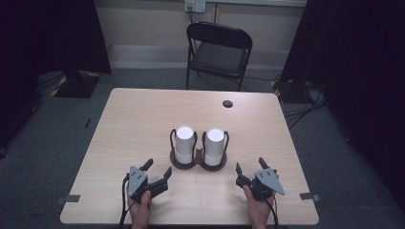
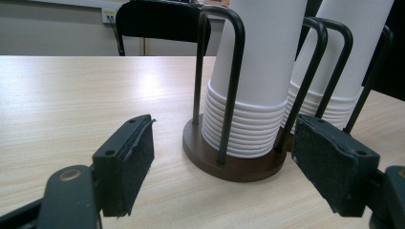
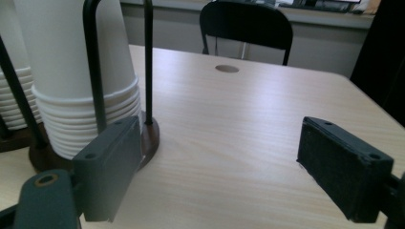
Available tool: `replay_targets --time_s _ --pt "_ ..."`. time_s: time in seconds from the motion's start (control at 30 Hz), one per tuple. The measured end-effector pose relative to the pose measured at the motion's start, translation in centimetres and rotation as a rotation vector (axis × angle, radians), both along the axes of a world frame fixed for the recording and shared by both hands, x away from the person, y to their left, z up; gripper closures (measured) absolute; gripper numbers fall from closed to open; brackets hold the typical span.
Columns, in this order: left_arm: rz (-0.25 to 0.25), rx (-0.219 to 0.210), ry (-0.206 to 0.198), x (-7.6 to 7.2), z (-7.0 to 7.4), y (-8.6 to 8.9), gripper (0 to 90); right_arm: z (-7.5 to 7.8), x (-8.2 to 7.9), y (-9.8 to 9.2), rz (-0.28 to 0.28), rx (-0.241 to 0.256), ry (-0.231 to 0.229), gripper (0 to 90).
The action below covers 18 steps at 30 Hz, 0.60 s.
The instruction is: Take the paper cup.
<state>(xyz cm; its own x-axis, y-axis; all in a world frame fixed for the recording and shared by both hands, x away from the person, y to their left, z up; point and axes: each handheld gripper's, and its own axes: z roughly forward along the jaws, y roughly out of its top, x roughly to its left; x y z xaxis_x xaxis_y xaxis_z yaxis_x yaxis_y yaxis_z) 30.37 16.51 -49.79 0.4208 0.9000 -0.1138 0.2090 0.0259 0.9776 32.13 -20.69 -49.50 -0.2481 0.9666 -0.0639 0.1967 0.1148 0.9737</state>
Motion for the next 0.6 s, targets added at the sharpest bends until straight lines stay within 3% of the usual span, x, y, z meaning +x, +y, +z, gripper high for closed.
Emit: replay_targets --time_s 0.1,0.3,0.4,0.6 --pt "0.007 0.016 -0.01 -0.09 0.01 -0.11 22.5 0.0 -0.06 -0.32 0.014 0.036 0.007 14.8" --pt "0.005 0.007 -0.005 -0.04 0.01 -0.02 20.8 -0.03 -0.45 -0.33 0.031 0.055 -0.012 14.6" --pt "-0.02 0.02 -0.03 -0.23 -0.02 -0.1 20.7 0.06 -0.34 -0.18 0.043 0.052 0.017 14.9" --pt "-0.043 0.017 -0.026 -0.13 -0.01 0.06 18.0 0.48 -0.51 0.36 0.087 0.094 0.071 16.4"
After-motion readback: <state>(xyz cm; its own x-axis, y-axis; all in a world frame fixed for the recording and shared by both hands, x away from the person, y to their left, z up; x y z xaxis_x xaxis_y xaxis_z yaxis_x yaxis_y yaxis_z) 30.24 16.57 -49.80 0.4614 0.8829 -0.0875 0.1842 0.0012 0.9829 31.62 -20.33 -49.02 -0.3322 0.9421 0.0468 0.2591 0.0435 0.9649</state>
